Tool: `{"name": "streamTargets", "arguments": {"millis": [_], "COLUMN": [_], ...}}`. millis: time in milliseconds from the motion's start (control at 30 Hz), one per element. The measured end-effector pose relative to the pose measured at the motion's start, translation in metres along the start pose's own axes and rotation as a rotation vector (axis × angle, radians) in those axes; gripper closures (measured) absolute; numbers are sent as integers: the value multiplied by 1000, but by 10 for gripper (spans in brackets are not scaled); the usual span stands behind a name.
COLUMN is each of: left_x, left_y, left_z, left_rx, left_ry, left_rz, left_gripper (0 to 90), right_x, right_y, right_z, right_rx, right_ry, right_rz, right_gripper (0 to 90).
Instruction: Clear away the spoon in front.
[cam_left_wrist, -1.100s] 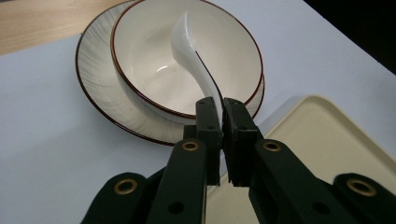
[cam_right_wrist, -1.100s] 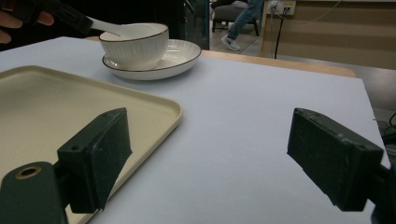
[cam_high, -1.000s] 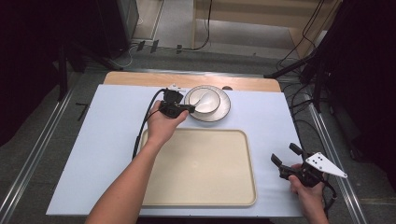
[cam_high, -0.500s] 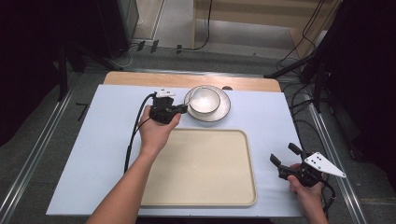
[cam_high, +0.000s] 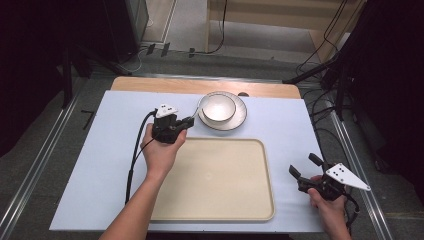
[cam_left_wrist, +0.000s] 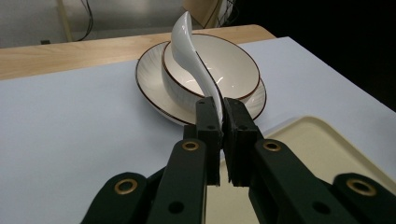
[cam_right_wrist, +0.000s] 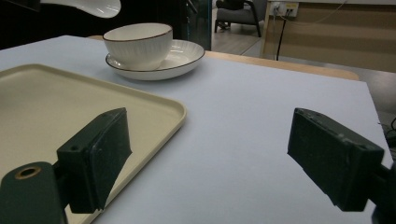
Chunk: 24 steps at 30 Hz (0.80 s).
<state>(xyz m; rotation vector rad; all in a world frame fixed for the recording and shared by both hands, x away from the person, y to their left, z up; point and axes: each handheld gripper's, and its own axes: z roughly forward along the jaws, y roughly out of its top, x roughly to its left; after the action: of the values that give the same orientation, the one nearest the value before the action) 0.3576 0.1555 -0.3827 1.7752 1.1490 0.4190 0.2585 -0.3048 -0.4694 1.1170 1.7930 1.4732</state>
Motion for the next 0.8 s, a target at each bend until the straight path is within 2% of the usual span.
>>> {"name": "streamTargets", "arguments": {"millis": [267,400,567,600,800], "left_x": [0,1,5,7,9], "left_y": [-15,-24,-33,-37,-45], "left_z": [-19,-28,-36,-40,-49], "left_rx": [-23,-30,-35,-39,-45], "left_ry": [24,38,45,48,54], "left_rz": [-3,-8,-25,-34,-45], "left_gripper": [870,870,870,871,870], "right_x": [-1,-3,-3,-3,-2], "right_y": [2,4,6,6,7], "right_z": [-2,0,-1,-2,-3], "right_rx": [-19,8,-3,-11,-14], "right_ry": [14,83,73,82,100], "right_rz": [6,25,25,24,12], "right_gripper": [121,111,72,47,30]}}
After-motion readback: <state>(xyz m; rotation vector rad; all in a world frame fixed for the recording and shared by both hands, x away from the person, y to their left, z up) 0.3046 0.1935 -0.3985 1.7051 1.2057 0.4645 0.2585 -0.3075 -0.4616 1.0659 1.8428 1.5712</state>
